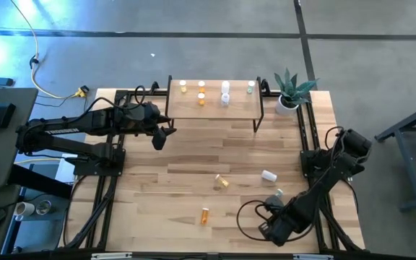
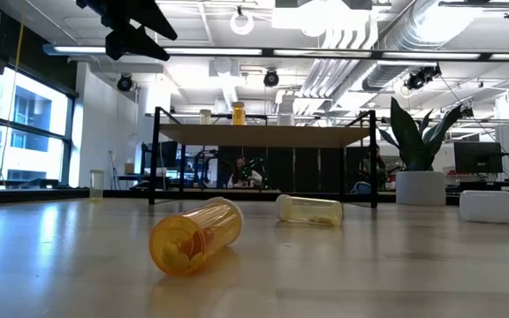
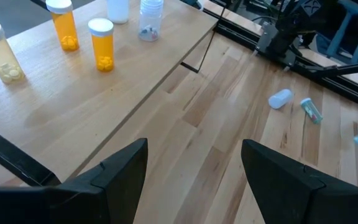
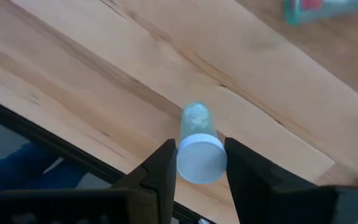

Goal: Pick and place medicine bottles onto shelf by color
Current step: Put the bottom blue pill bottle on the shelf and align it to the other blue pill bottle

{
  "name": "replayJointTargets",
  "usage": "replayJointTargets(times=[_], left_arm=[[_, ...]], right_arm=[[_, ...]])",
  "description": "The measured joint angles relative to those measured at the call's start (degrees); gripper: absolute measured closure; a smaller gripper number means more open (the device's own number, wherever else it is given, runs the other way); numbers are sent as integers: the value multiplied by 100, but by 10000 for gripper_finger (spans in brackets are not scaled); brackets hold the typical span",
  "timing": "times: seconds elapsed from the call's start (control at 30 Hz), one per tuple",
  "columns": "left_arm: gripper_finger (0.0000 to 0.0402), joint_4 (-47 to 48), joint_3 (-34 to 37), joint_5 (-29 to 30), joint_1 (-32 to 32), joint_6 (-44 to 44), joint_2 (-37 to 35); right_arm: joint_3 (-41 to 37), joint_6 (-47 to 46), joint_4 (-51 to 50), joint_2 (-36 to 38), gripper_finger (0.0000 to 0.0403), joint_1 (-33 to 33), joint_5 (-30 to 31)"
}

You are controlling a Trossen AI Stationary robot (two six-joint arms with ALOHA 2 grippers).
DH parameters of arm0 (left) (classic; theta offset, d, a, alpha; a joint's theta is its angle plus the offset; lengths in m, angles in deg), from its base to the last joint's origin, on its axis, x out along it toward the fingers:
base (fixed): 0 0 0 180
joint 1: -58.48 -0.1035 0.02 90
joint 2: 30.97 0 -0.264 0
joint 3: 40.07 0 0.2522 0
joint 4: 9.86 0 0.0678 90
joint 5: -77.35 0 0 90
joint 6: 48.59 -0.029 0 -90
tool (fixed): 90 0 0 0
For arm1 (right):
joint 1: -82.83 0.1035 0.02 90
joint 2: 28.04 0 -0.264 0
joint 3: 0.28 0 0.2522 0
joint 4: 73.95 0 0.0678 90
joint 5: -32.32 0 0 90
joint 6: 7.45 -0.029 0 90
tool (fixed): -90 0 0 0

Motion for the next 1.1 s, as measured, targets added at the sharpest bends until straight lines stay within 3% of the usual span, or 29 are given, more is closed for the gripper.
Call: replayJointTargets(times=[0.43, 1.1], left_arm=[[154, -7, 0, -3, -1, -4, 0], [154, -4, 0, -310, -2, -109, 0]], right_arm=[[706, 1418, -438, 19, 294, -1115, 31], [2112, 4840, -715, 21, 295, -3369, 374]])
